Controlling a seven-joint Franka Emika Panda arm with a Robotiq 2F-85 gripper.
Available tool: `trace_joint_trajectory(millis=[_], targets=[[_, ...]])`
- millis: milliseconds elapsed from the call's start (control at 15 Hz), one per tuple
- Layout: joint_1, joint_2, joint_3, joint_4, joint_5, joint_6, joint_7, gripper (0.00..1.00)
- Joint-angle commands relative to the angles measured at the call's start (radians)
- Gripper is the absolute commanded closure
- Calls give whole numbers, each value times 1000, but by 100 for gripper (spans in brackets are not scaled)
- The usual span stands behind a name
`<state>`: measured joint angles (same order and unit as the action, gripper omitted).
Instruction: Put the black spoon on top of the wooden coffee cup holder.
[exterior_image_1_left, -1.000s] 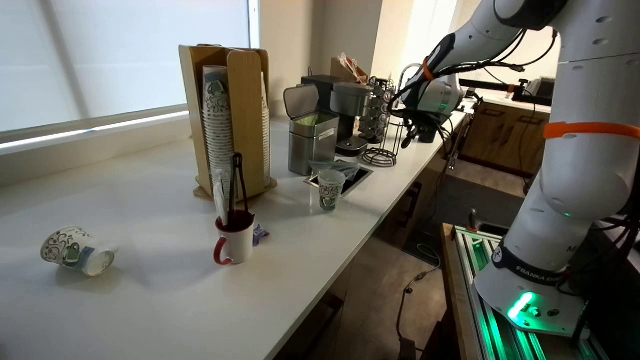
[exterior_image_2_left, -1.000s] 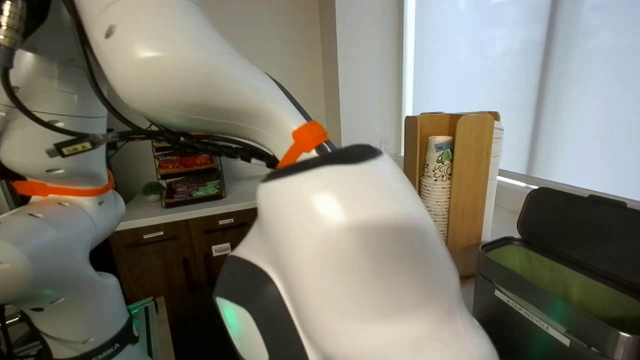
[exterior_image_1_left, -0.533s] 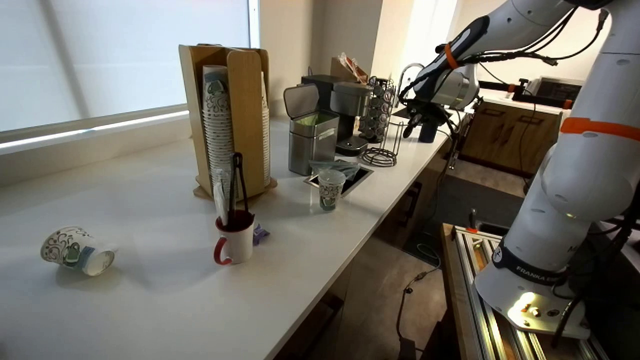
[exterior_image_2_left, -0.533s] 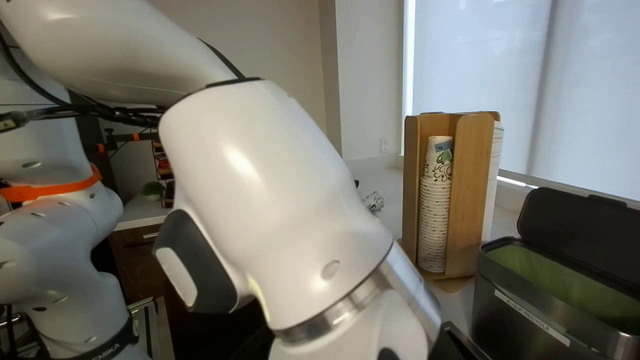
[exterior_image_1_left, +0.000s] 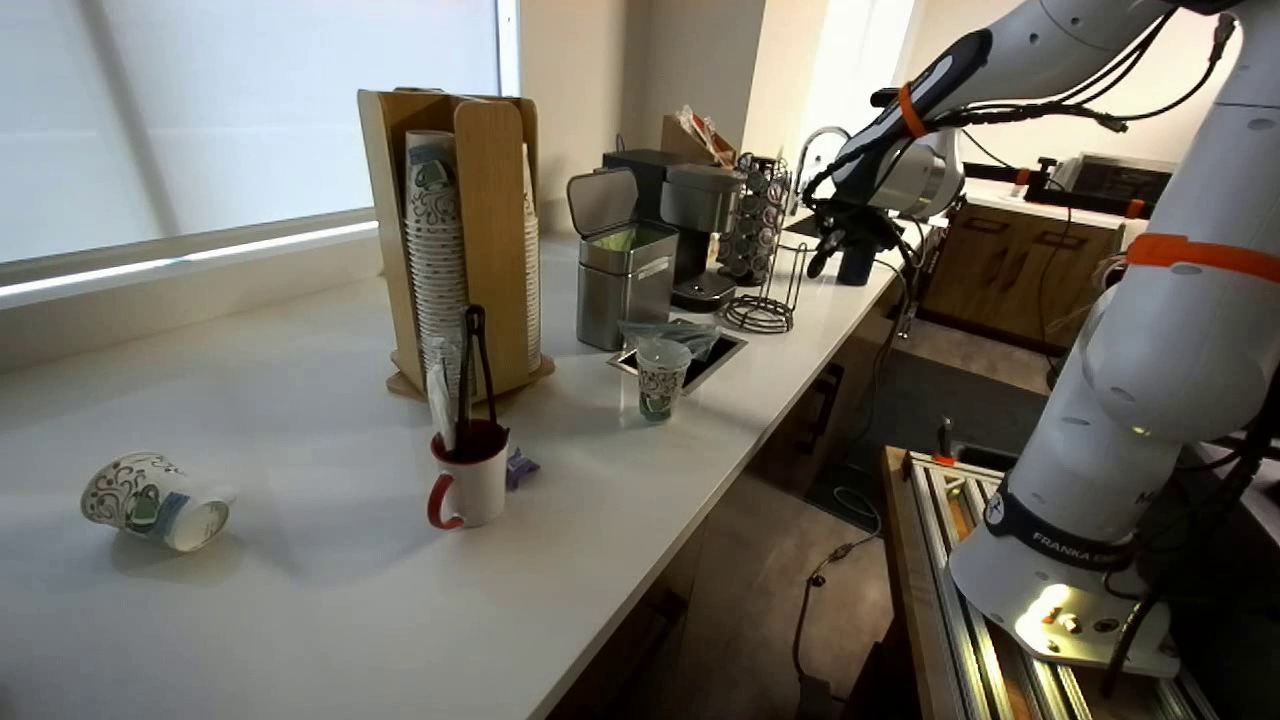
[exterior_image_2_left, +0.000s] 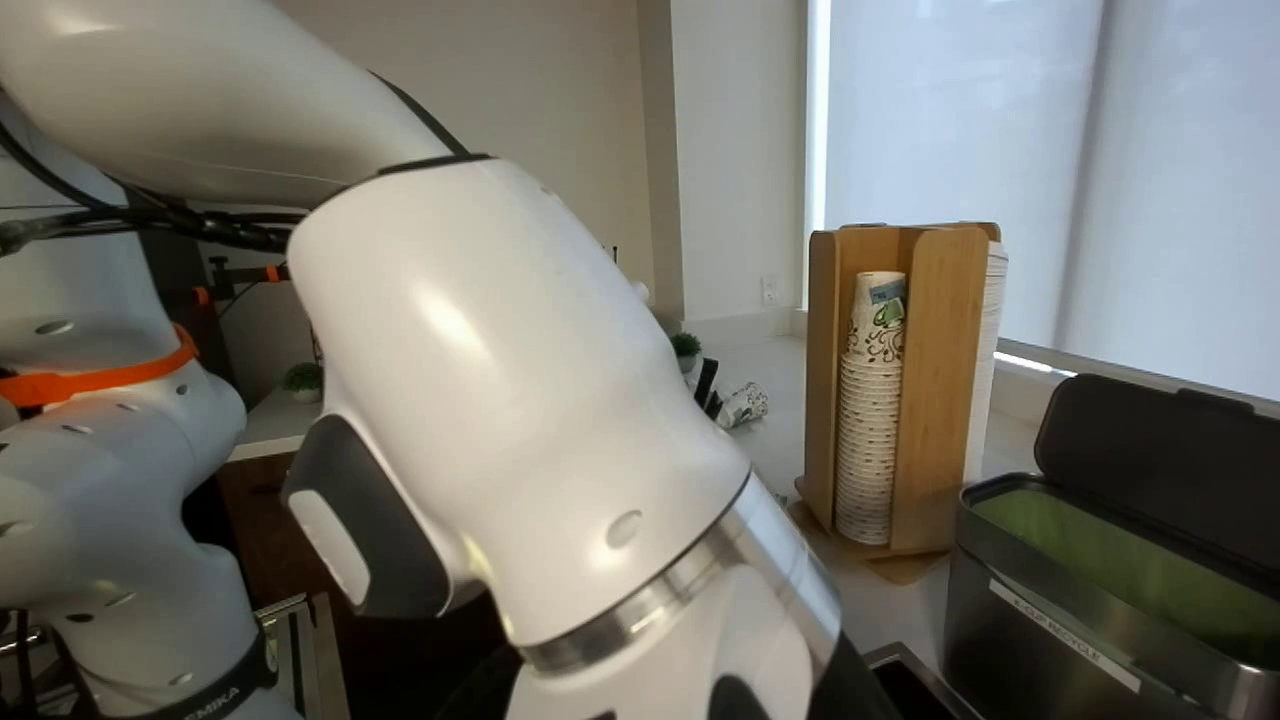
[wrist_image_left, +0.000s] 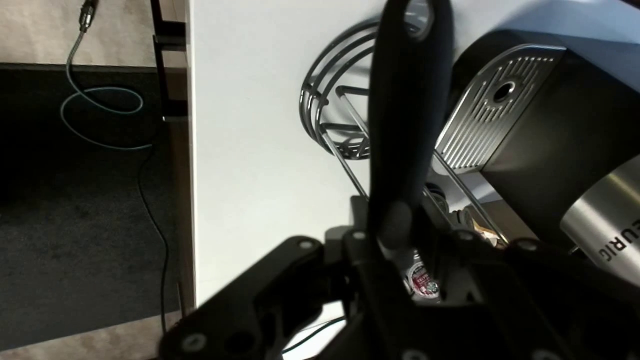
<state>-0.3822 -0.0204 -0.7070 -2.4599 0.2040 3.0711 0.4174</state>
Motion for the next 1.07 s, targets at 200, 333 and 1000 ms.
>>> trace_joint_trajectory(millis=[200, 333, 1000], targets=[[15, -76, 20, -50, 7, 51, -17, 94], [-11, -143, 80, -72, 38, 93, -66, 94], [321, -567, 17, -178, 11, 62, -221, 94]])
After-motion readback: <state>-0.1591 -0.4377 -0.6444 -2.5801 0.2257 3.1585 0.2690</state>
